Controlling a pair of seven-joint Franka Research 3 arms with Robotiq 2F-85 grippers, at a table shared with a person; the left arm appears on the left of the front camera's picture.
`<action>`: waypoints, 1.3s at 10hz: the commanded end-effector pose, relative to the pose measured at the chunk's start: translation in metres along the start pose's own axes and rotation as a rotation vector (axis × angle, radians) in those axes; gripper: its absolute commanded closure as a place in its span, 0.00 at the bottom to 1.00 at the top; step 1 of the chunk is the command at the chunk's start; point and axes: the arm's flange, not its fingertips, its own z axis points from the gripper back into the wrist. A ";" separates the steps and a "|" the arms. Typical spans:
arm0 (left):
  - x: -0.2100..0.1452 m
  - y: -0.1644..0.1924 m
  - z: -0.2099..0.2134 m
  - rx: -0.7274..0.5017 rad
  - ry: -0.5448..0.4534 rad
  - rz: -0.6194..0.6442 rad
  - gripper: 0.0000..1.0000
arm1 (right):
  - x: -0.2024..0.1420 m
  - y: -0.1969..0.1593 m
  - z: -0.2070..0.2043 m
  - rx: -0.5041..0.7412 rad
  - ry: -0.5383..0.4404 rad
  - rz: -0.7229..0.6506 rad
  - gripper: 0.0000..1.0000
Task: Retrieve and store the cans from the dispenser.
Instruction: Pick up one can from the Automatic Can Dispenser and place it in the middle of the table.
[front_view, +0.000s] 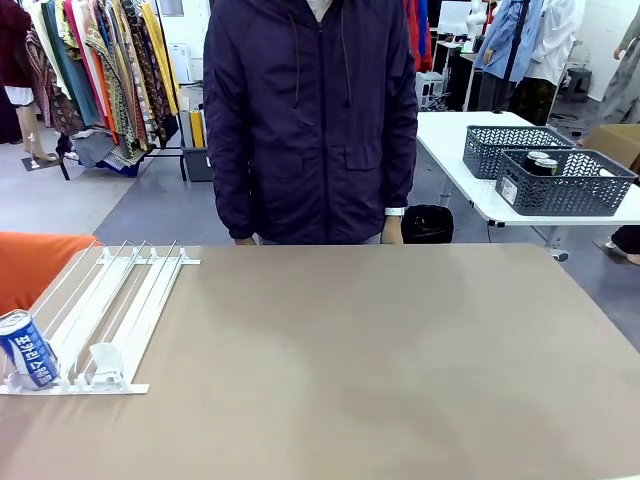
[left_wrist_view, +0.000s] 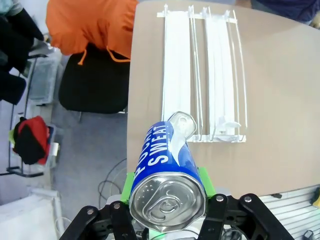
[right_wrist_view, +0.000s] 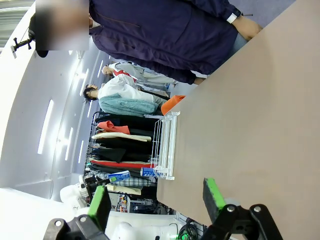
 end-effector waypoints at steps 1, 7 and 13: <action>0.004 0.000 -0.006 -0.038 0.009 0.012 1.00 | 0.001 0.003 0.000 0.015 -0.010 0.001 0.00; 0.068 -0.159 -0.052 -0.288 0.013 -0.182 1.00 | 0.001 0.003 0.000 0.015 -0.010 0.001 0.00; -0.001 -0.412 -0.164 -0.189 0.160 -0.599 1.00 | 0.001 0.003 0.000 0.015 -0.010 0.001 0.00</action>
